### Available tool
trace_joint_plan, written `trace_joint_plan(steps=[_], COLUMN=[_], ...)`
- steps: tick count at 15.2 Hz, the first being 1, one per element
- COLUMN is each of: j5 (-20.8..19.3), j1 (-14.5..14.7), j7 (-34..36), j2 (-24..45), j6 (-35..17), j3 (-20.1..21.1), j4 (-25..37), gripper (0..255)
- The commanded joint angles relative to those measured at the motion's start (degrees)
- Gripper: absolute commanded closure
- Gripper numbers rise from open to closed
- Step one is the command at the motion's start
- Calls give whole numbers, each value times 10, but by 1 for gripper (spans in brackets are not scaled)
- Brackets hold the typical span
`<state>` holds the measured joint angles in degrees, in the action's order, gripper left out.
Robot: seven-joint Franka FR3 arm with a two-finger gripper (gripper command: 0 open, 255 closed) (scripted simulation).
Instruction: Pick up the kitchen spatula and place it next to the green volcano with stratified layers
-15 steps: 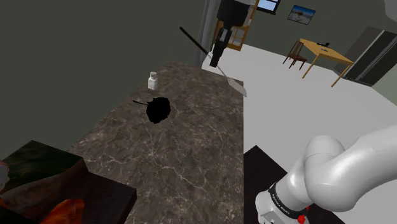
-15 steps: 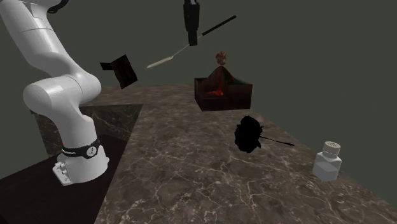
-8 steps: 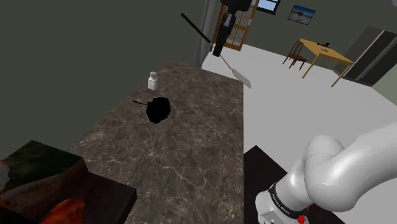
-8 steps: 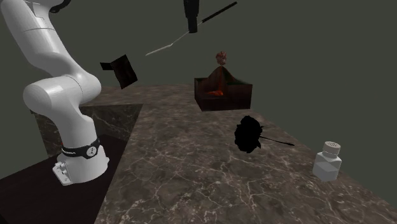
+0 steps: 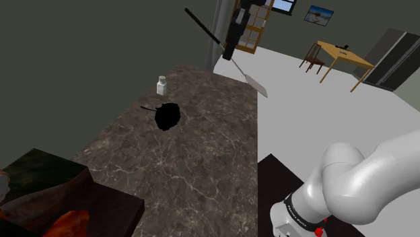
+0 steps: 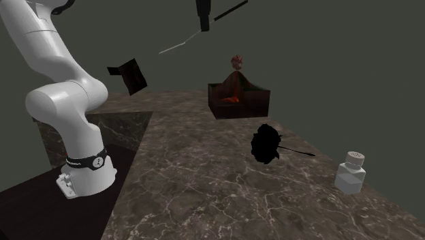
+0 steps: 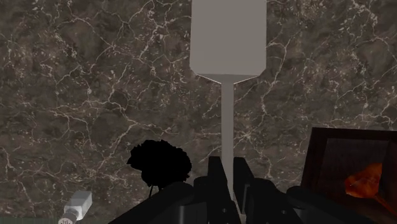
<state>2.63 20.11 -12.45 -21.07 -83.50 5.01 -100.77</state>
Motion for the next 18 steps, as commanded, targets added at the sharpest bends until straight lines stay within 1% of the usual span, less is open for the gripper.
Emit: trace_joint_plan(steps=[1, 7, 12, 18], j5=[6, 22, 30, 36], j1=[9, 35, 56, 58], j7=[31, 118, 195, 190], j2=[-2, 0, 20, -1], j6=[4, 5, 5, -42], j3=[21, 83, 139, 138], j4=[4, 11, 35, -32], gripper=[255, 255, 255, 255])
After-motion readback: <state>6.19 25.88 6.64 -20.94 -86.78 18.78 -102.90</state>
